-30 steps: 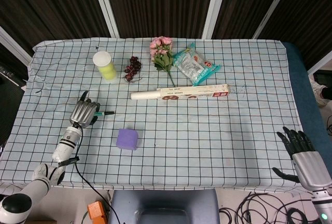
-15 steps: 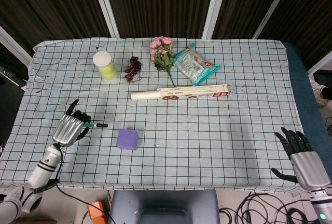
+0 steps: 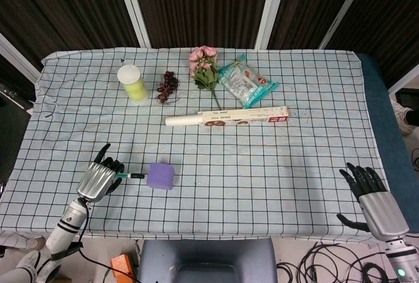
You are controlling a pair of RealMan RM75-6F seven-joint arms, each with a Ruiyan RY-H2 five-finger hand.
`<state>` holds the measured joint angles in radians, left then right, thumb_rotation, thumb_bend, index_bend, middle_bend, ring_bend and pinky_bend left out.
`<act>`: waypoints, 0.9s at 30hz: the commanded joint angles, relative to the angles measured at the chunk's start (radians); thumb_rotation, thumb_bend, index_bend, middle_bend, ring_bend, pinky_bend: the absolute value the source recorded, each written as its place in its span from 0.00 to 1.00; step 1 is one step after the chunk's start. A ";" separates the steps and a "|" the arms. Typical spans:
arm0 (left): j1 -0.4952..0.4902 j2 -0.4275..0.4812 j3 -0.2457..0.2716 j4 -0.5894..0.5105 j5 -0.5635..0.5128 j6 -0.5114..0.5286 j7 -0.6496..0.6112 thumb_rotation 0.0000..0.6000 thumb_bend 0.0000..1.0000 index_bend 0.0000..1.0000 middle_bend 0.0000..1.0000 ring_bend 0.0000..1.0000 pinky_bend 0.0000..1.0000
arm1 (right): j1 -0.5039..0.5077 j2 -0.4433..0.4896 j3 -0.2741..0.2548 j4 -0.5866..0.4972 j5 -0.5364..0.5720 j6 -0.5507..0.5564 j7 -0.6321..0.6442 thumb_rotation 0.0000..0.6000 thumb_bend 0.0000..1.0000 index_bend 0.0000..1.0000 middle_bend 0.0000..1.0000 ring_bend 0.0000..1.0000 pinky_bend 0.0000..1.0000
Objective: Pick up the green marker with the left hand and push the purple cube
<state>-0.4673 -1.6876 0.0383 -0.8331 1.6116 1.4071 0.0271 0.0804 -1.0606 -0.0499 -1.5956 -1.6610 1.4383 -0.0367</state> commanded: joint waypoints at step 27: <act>-0.048 -0.098 -0.029 -0.114 0.059 -0.010 0.191 1.00 0.57 0.83 0.86 0.47 0.11 | -0.004 0.015 -0.014 0.004 -0.025 0.016 0.035 1.00 0.31 0.00 0.00 0.00 0.04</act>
<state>-0.5122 -1.7775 0.0131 -0.9347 1.6627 1.3871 0.1946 0.0757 -1.0475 -0.0615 -1.5910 -1.6818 1.4564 -0.0058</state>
